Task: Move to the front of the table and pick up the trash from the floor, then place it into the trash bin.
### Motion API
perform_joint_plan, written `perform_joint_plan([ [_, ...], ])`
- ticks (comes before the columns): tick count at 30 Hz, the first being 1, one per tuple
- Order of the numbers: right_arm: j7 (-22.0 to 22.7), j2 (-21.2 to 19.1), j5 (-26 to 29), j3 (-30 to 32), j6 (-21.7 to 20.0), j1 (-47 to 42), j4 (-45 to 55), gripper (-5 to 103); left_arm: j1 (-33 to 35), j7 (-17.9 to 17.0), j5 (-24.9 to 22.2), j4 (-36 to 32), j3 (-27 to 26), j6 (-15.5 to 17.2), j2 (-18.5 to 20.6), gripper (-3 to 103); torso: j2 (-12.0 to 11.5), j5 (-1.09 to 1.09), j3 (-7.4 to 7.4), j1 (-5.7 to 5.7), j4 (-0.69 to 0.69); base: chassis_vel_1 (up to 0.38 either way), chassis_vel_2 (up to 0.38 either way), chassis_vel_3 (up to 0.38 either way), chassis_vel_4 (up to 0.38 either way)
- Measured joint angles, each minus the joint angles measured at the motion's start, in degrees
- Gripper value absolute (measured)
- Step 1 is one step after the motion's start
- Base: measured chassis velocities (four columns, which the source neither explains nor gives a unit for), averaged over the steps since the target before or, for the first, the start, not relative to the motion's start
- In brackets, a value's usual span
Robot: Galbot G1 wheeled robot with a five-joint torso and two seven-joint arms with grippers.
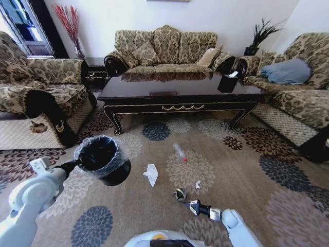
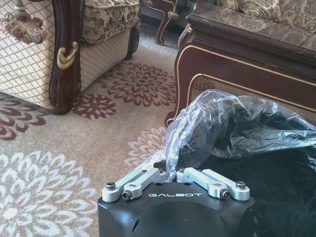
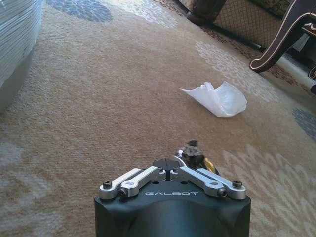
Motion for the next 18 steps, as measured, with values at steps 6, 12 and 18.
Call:
perform_joint_plan([
  [6,0.45,-0.43,2.37,0.04,0.0,-0.58,0.44,-3,0.04,-0.01,0.01,-0.12,-0.03,0.02,0.15,4,0.0,0.0,0.0,0.0,0.0,0.0,0.0,0.0,0.0],
  [12,1.35,-2.52,7.03,0.57,-0.02,-2.66,3.15,17,-1.01,-0.18,-0.72,-0.3,-0.5,0.03,0.33,4,0.0,0.0,0.0,0.0,-0.01,0.0,0.0,0.0,0.0],
  [18,3.88,-4.35,10.6,1.39,-0.07,-3.3,4.25,44,-3.8,-1.01,-3.66,-2.01,-2.33,0.03,0.51,4,0.0,0.0,0.0,0.0,-0.01,0.0,0.0,0.0,0.0],
])
